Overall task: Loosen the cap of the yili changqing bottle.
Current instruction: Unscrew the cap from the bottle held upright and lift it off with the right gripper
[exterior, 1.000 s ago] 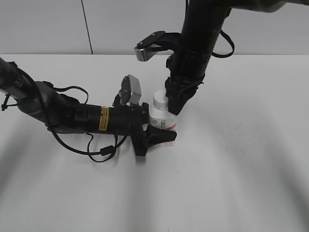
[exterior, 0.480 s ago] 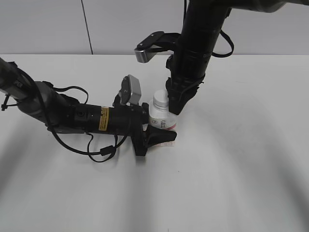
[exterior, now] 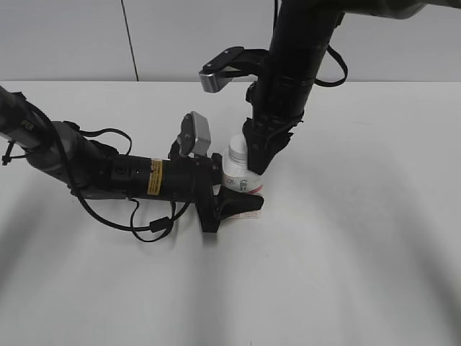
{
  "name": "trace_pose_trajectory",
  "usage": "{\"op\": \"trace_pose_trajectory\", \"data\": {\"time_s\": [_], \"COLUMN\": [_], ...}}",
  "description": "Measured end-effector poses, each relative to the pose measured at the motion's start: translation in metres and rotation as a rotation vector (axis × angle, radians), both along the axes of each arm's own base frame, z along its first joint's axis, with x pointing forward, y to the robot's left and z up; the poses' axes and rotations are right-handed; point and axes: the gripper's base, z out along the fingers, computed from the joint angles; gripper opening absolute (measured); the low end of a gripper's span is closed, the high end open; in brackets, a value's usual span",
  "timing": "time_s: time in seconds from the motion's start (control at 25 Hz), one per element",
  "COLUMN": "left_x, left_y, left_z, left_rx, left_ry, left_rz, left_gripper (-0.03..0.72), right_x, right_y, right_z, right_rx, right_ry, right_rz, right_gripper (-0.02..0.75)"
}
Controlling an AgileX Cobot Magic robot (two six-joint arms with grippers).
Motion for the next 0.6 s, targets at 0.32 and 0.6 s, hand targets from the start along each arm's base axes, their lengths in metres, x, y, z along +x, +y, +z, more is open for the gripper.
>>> {"op": "trace_pose_trajectory", "data": {"time_s": [0.32, 0.6], "left_x": [0.000, 0.000], "left_y": [0.000, 0.000], "left_z": [0.000, 0.000], "left_rx": [0.001, 0.001], "left_ry": [0.000, 0.000], "left_rz": [0.000, 0.000], "left_gripper": [0.405, 0.405], "right_x": [0.002, 0.004], "right_y": [0.003, 0.006], "right_z": [0.004, 0.011], "right_rx": [0.031, 0.052], "right_ry": [-0.011, -0.011], "right_rz": [-0.036, -0.092], "right_gripper": [0.462, 0.464]}}
